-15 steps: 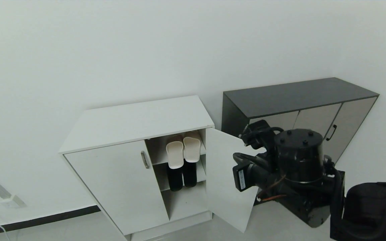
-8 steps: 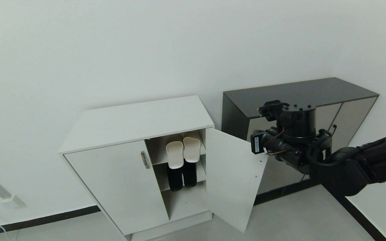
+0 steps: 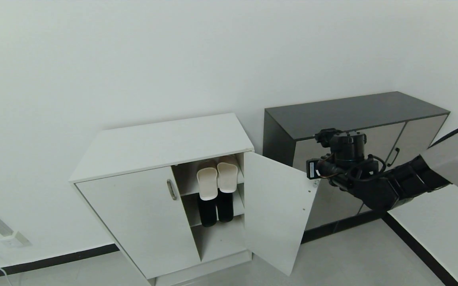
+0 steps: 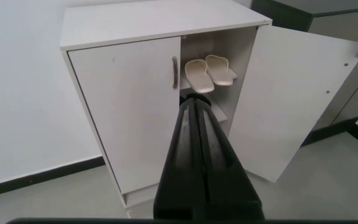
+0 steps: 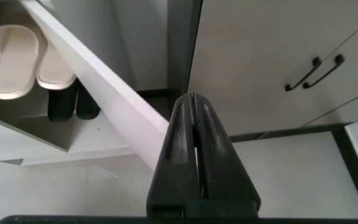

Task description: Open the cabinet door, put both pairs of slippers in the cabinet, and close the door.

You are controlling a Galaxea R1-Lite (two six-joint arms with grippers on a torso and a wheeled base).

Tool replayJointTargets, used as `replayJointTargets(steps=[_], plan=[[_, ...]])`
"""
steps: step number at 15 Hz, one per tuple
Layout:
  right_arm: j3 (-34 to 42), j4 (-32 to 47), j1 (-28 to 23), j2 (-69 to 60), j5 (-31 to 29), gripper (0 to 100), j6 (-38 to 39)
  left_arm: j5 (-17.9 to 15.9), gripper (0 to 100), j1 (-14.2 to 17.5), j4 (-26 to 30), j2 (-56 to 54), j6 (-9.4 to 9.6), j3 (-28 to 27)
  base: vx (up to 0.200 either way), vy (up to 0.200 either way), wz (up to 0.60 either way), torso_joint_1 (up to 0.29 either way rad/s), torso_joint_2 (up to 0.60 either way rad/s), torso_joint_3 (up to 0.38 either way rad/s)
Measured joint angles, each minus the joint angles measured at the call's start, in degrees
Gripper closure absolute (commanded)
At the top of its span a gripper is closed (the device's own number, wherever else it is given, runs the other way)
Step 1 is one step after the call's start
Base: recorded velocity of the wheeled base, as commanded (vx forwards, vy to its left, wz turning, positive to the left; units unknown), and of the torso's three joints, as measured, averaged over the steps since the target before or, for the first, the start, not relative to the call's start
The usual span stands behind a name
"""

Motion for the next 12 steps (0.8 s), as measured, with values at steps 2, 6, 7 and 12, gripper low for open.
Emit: replayJointTargets(steps=[2, 6, 7, 12], plan=[[-1.0, 0.0, -0.9, 2.0, 0.2, 100, 0.1, 0.0, 100, 0.0, 0.0, 0.0, 0.00, 0.0, 0.000, 0.000, 0.00, 0.000, 0.00, 0.000], [-1.7, -0.1, -1.4, 4.1, 0.2, 100, 0.1, 0.0, 100, 0.0, 0.0, 0.0, 0.02, 0.0, 0.000, 0.000, 0.00, 0.000, 0.00, 0.000], [-1.7, -0.1, -1.5, 4.3, 0.2, 100, 0.1, 0.0, 100, 0.0, 0.0, 0.0, 0.02, 0.0, 0.000, 0.000, 0.00, 0.000, 0.00, 0.000], [-1.7, -0.1, -1.3, 5.4, 0.2, 100, 0.1, 0.0, 100, 0.0, 0.0, 0.0, 0.00, 0.0, 0.000, 0.000, 0.00, 0.000, 0.00, 0.000]])
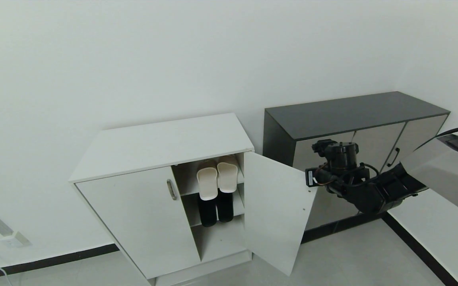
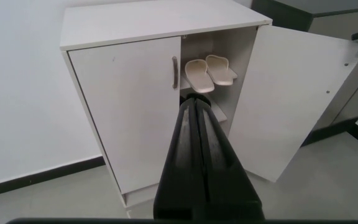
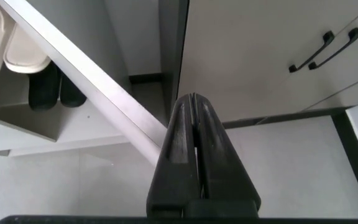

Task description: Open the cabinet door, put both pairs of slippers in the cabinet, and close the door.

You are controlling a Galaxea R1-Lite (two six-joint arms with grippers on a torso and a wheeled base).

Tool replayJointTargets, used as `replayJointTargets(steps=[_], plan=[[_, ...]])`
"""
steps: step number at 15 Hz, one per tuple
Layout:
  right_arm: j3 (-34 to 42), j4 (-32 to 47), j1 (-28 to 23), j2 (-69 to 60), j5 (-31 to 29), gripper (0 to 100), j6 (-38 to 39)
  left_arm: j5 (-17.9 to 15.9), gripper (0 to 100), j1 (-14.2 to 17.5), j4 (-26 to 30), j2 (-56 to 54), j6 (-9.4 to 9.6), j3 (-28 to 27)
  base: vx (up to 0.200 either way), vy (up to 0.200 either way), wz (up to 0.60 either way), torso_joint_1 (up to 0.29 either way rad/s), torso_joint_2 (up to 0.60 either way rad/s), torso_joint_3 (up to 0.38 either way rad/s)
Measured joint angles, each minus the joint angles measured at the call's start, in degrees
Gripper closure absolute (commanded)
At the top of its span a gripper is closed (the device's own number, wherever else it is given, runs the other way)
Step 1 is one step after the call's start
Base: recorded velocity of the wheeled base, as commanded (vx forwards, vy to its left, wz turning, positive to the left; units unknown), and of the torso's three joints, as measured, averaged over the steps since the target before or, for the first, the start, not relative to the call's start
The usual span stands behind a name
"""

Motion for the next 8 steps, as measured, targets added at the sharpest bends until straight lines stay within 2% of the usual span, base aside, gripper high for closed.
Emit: replayJointTargets(steps=[4, 8], plan=[[0.9, 0.0, 1.0, -0.3, -0.1, 100, 0.1, 0.0, 100, 0.0, 0.0, 0.0, 0.02, 0.0, 0.000, 0.000, 0.00, 0.000, 0.00, 0.000], [4.8, 0.0, 5.4, -2.8, -0.2, 100, 0.1, 0.0, 100, 0.0, 0.0, 0.0, 0.00, 0.0, 0.000, 0.000, 0.00, 0.000, 0.00, 0.000]])
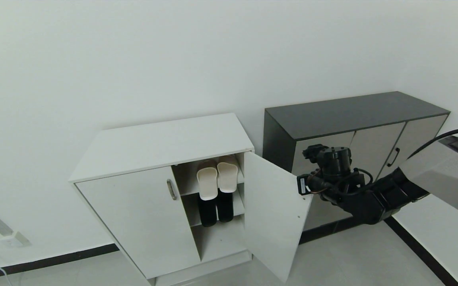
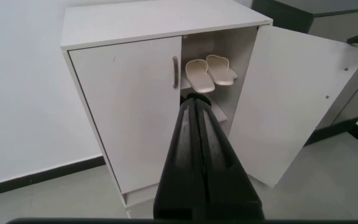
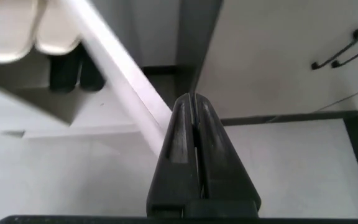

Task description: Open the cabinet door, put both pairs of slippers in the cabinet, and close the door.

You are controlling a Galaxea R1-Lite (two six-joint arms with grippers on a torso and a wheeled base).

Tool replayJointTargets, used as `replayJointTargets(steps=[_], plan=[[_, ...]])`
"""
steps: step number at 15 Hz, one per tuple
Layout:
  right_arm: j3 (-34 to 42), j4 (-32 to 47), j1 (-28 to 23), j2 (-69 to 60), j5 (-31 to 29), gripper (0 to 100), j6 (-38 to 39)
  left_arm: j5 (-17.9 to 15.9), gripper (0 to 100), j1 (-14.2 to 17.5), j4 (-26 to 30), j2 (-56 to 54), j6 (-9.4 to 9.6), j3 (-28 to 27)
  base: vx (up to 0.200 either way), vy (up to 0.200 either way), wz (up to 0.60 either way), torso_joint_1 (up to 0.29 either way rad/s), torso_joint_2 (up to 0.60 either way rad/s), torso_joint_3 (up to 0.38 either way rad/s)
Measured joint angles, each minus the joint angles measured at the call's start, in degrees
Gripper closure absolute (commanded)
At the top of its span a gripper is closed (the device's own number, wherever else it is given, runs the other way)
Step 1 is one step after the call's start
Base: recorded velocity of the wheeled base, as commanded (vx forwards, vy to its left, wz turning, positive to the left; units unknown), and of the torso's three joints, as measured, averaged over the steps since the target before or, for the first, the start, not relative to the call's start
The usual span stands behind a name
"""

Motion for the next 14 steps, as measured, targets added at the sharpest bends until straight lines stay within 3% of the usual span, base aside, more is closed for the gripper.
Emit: replayJointTargets(steps=[7, 14], plan=[[7.7, -1.0, 12.8, -7.4, 0.1, 100, 2.4, 0.0, 100, 0.0, 0.0, 0.0, 0.00, 0.0, 0.000, 0.000, 0.00, 0.000, 0.00, 0.000], [10.3, -4.8, 14.8, -10.4, 1.0, 100, 1.8, 0.0, 100, 0.0, 0.0, 0.0, 0.00, 0.0, 0.000, 0.000, 0.00, 0.000, 0.00, 0.000]])
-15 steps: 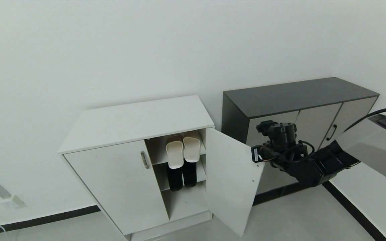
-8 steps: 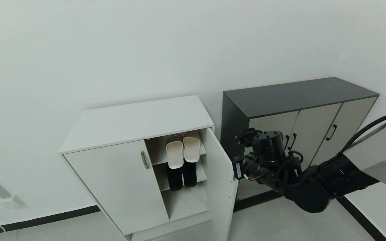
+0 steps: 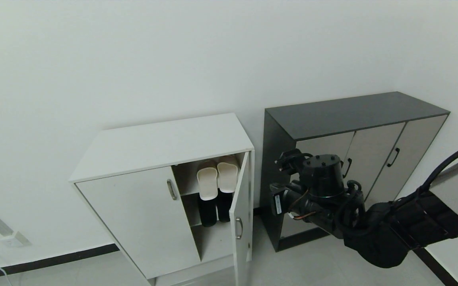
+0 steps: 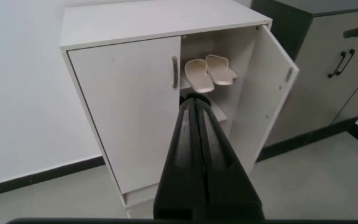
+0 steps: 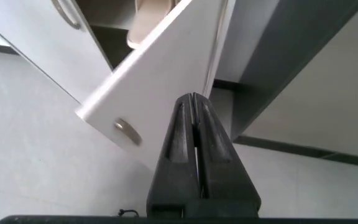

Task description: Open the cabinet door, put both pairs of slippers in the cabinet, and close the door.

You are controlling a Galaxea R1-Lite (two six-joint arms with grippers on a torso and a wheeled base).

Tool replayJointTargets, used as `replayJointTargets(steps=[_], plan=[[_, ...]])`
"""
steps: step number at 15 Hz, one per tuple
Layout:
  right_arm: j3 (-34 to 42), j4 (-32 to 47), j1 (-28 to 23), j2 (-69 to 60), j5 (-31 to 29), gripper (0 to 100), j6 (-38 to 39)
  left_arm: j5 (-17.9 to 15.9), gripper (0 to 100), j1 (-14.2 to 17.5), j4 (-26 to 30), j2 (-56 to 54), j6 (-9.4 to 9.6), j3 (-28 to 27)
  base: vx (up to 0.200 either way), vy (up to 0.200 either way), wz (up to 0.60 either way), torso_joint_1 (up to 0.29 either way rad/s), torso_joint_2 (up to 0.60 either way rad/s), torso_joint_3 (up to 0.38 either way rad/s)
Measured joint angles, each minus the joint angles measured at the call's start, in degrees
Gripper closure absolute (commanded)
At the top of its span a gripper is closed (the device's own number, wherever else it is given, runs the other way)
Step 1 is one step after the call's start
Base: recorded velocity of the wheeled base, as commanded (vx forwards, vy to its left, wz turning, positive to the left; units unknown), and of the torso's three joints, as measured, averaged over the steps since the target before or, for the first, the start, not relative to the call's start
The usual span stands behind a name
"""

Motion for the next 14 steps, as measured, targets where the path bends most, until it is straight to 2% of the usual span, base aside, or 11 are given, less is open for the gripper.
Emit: replayJointTargets(steps=[8, 11, 14], plan=[[1.9, -1.0, 1.1, -1.0, 4.1, 100, 0.1, 0.0, 100, 0.0, 0.0, 0.0, 0.00, 0.0, 0.000, 0.000, 0.60, 0.004, 0.00, 0.004], [3.4, -5.7, 1.1, -0.8, 7.0, 100, 0.0, 0.0, 100, 0.0, -0.1, 0.0, 0.00, 0.0, 0.000, 0.000, 0.00, 0.000, 0.00, 0.000], [5.0, -6.9, 0.7, -0.5, 8.2, 100, -0.3, 0.0, 100, 0.0, -0.1, 0.0, 0.02, 0.0, 0.000, 0.000, 0.00, 0.000, 0.00, 0.000]])
